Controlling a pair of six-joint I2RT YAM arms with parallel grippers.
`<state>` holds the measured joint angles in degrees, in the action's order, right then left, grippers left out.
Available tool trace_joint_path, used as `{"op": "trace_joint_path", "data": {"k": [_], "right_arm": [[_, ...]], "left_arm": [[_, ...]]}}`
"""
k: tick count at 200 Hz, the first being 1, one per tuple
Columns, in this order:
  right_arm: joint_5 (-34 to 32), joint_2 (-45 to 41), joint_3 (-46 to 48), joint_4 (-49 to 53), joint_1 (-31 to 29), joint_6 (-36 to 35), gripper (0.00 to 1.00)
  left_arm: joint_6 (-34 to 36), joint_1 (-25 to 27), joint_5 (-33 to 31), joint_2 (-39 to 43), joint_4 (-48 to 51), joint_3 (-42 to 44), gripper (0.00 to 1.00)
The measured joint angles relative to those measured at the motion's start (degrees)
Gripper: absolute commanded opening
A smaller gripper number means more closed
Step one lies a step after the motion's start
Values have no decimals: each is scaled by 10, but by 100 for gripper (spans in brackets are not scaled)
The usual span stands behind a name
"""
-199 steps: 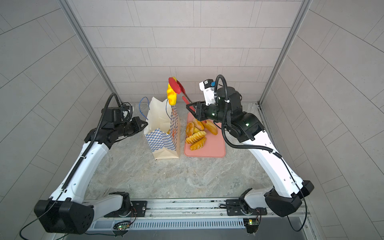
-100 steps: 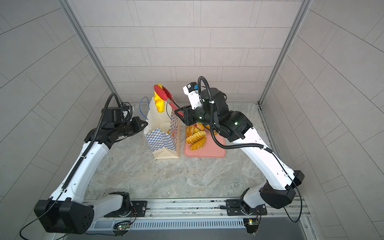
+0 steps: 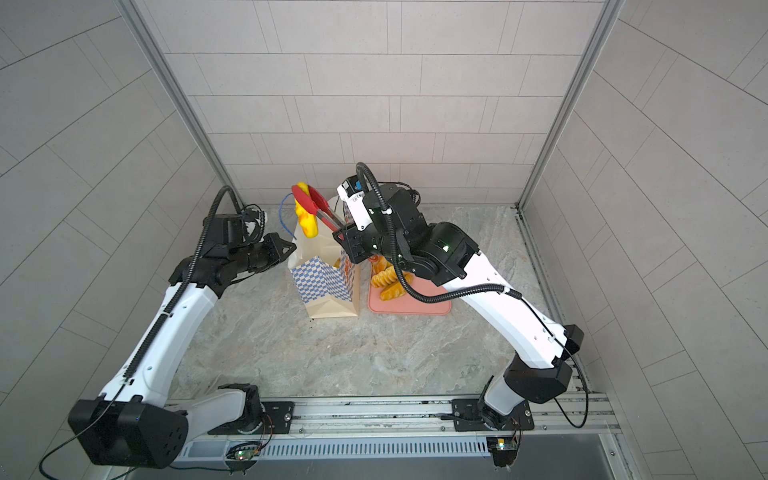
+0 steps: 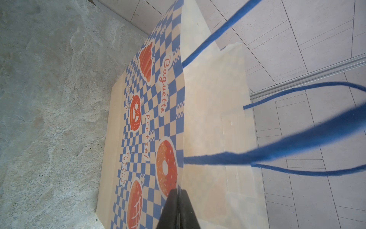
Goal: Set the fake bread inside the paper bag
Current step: 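Lower the yellow bread into the open bag and open the tongs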
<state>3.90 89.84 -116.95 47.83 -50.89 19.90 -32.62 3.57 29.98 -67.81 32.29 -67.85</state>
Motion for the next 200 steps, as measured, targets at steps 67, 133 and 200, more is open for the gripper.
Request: {"op": "trace_joint_path", "data": {"k": [67,133,200], "right_arm": [[-44,16,-8,19,-13,-19,35],[-87,43,-19,38,-38,-39,36],[-130,63,-33,52,-51,-58,37]], "left_arm": [[0,0,0,0,-4,0,10],[0,0,0,0,-6,0,10],[-2,0,0,0,-6,0,10]]}}
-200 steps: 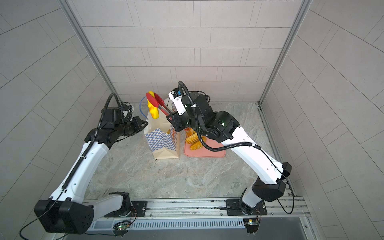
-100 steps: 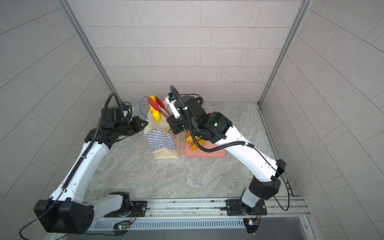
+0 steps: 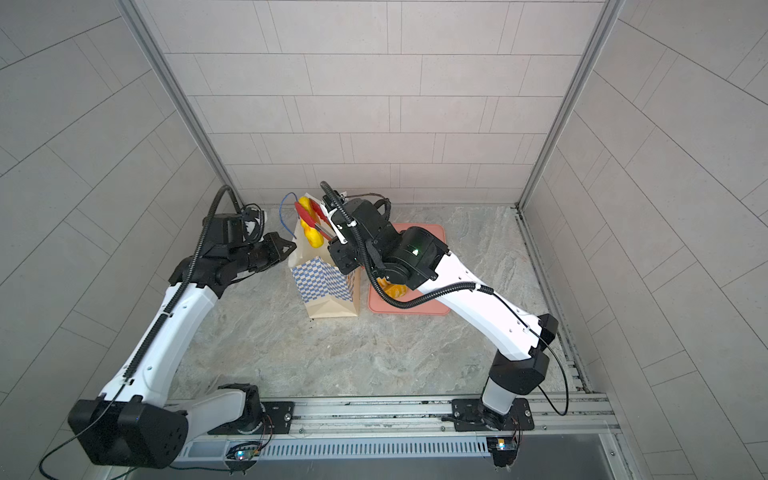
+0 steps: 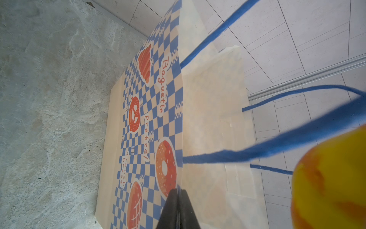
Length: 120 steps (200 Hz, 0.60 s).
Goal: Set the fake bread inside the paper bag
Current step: 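Lower the yellow bread into the open bag and open the tongs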
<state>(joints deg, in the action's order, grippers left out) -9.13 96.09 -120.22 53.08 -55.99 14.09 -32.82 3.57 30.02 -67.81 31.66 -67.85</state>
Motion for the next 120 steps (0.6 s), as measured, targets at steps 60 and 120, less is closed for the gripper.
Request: {"op": "trace_joint_path", "data": {"k": [60,120], "right_arm": [[-24,32,-15,14,-4,-11,39],[-33,38,-18,16,-5,-17,45]], "left_arm": [[0,0,2,0,-1,0,10],[0,0,4,0,-1,1,10]]}}
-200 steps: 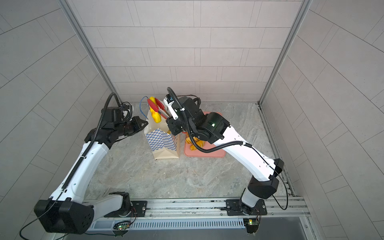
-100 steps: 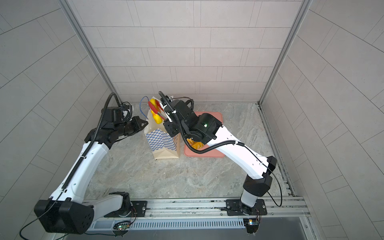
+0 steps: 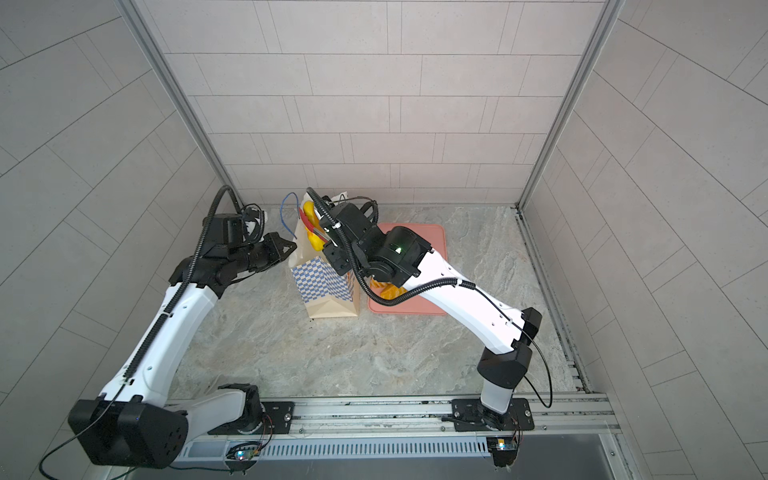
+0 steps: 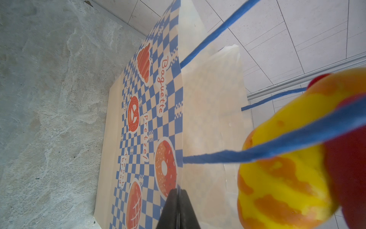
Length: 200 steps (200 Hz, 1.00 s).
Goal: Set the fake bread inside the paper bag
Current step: 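Lower the yellow bread into the open bag and open the tongs, then withdraw the empty tongs from the bag back over the pink tray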
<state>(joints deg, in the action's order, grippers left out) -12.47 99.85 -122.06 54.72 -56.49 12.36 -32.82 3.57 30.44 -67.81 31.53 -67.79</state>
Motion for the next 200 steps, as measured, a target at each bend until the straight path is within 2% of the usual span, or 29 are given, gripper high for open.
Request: {"op": "trace_joint_path", "data": {"k": [32,167,178,200], "right_arm": [[-4,0,-5,0,0,-2,48],[2,0,-29,0,0,-1,48],[2,-1,-31,0,0,-1,48],[3,-6,-32,0,-1,-1,48]], "left_arm": [[0,0,0,0,0,0,10],[0,1,0,1,-2,4,10],[0,1,0,1,-2,4,11],[-1,1,0,1,-2,4,20]]}}
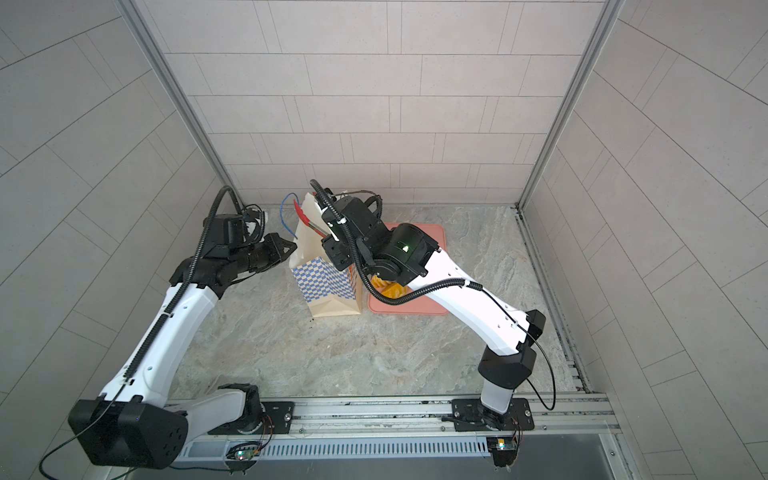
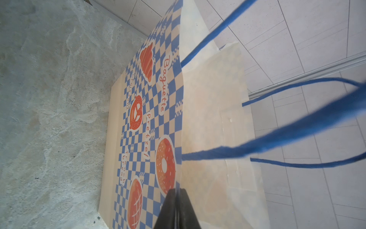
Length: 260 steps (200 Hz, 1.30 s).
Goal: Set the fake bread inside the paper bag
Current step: 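Withdraw the empty tongs from the bag back over the pink tray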
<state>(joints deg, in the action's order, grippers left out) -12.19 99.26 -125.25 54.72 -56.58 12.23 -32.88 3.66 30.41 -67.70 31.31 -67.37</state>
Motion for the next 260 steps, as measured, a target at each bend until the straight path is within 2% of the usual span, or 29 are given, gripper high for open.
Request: {"op": "trace_joint_path", "data": {"k": [26,63,163,218,260], "right_arm": [[-2,-14,0,0,0,0,47],[-19,-47,0,0,0,-1,47],[-64,-111,30,0,23,-11,48],[-59,-178,132,-5,83,1,48],[0,-248,234,-13,188,33,48]], "left_arm": [[0,0,0,0,0,0,31],[-2,0,0,0,1,0,39],[0,0,-1,0,6,-6,40],[12,0,-2,0,23,-12,41],[21,0,-3,0,29,-18,41]]}}
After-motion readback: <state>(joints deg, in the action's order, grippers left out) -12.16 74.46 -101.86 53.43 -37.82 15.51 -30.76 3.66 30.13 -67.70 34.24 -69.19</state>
